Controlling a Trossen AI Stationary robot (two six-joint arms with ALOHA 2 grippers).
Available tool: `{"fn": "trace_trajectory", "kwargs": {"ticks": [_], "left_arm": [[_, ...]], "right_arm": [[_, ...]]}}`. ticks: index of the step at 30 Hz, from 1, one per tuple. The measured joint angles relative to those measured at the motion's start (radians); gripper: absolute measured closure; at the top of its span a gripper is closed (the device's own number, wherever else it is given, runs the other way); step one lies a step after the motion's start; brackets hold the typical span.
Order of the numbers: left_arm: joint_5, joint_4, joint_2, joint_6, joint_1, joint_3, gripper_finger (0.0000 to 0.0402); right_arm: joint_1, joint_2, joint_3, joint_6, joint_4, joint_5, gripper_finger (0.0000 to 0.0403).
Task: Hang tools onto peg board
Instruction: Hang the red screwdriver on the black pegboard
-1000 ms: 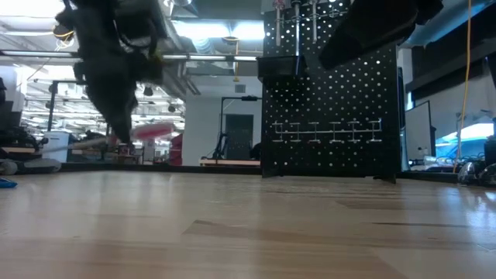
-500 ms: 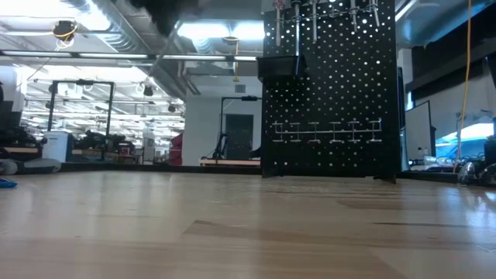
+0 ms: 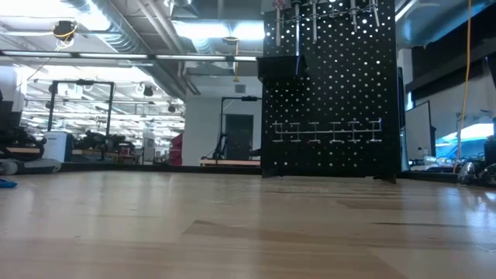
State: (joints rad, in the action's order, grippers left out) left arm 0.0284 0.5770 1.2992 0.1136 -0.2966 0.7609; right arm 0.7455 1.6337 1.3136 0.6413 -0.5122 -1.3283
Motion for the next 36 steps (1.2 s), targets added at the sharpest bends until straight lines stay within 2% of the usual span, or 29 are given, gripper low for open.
{"fn": "trace_trajectory", "kwargs": {"ticks": [2,5,10,11,14,17,21,25,27,32,36], "left_arm": [[0.0,0.03,0.021,0.0,0.0,0.0,0.0333],[0.0,0.031,0.036,0.0,0.0,0.0,0.0336],[0.0,0.037,0.036,0.0,0.001,0.0,0.0332],[0.0,0.037,0.036,0.0,0.001,0.0,0.0331],[0.0,0.036,0.036,-0.001,-0.003,0.0,0.033],[0.001,0.033,0.036,0.0,-0.011,0.0,0.0329],[0.001,0.039,0.034,0.008,-0.026,0.0,0.0329],[0.0,0.056,0.033,0.009,-0.026,0.0,0.0328],[0.001,0.054,0.033,0.009,-0.025,0.0,0.0328],[0.001,0.051,0.033,0.009,-0.026,0.0,0.0328],[0.001,0.039,0.033,0.018,-0.026,0.0,0.0328]], "right_arm": [[-0.013,0.014,0.0,-0.021,0.033,0.014,0.0198],[-0.048,0.029,0.0,-0.087,0.13,0.106,0.0198],[-0.112,0.067,-0.001,-0.427,0.47,0.429,0.0198],[-0.122,0.07,-0.001,-0.503,0.534,0.462,0.0198],[-0.14,0.069,0.0,-0.676,0.671,0.426,0.0198],[-0.153,0.057,0.0,-0.774,0.742,0.401,0.0198],[-0.165,0.058,0.0,-0.784,0.806,0.435,0.0198],[-0.218,0.091,0.0,-0.76,0.931,0.604,0.0198],[-0.241,0.107,0.0,-0.754,0.955,0.651,0.0198],[-0.255,0.105,0.0,-0.753,0.945,0.659,0.0204],[-0.234,0.105,0.011,-0.816,0.942,0.643,0.0239]]}}
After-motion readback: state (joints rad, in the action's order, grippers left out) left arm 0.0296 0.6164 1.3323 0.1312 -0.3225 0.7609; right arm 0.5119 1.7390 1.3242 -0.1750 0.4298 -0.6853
